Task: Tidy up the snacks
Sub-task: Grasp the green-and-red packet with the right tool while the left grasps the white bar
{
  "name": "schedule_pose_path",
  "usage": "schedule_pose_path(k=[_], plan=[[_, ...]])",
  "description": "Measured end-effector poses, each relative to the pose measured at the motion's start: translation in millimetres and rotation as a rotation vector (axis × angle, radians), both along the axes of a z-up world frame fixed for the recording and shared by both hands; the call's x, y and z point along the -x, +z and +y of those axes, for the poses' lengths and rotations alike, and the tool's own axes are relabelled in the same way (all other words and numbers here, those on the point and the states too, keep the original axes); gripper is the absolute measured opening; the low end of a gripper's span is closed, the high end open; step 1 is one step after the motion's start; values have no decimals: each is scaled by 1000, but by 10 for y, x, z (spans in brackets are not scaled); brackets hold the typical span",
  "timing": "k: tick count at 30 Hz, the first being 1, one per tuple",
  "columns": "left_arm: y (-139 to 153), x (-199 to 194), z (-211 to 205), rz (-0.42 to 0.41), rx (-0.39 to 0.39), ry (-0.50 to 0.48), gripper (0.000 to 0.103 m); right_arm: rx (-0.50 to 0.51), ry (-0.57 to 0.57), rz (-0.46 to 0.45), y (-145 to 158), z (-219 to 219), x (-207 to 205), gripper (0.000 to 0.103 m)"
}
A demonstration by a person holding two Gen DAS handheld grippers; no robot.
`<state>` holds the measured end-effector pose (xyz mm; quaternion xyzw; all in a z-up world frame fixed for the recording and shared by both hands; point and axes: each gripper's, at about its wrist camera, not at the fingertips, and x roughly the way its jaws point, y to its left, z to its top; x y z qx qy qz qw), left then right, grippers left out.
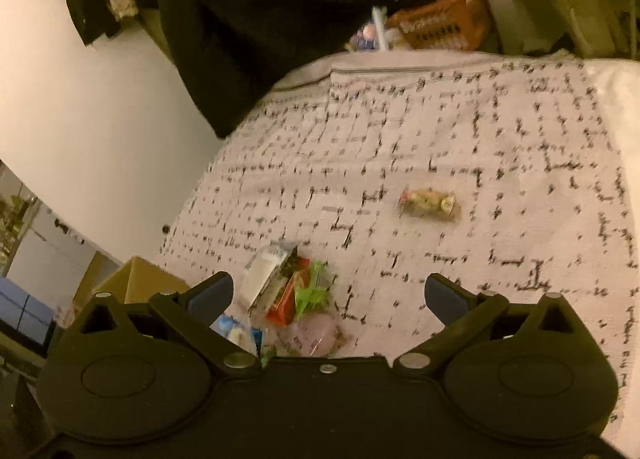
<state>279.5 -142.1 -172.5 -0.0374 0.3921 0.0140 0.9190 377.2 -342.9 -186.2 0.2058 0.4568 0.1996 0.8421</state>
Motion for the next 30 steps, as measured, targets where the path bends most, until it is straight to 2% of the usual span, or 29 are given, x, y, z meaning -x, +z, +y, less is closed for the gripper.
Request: schedule_pose_path(k=[6,9,12,13,18,20,27,30], plan=[[-121,-67,-68,8,-75,15,74,-23,44,35,-76,108,-28,103],[-153,-66,-54,-3,-69,30,71,-25,47,31,-120,137,-38,102],[-156,-53,-38,-17,-76,51,57,-28,51,25,-153,166,-74,94],[-155,-52,-31,-17,-74,56,55,-34,53,25,-161,171,-90,90],[-102,-18,30,-39,-47,92,48,-39,61,9,-180,235,-112,82],[-48,-8,74,-57,-26,118,46,-30,69,1,-191,262,-113,74],[168,40,209,-114,43,182,37,-8,87,-26,-241,363,-130,58],[244,59,242,-139,60,182,35,-5,95,-43,-245,417,-132,45]])
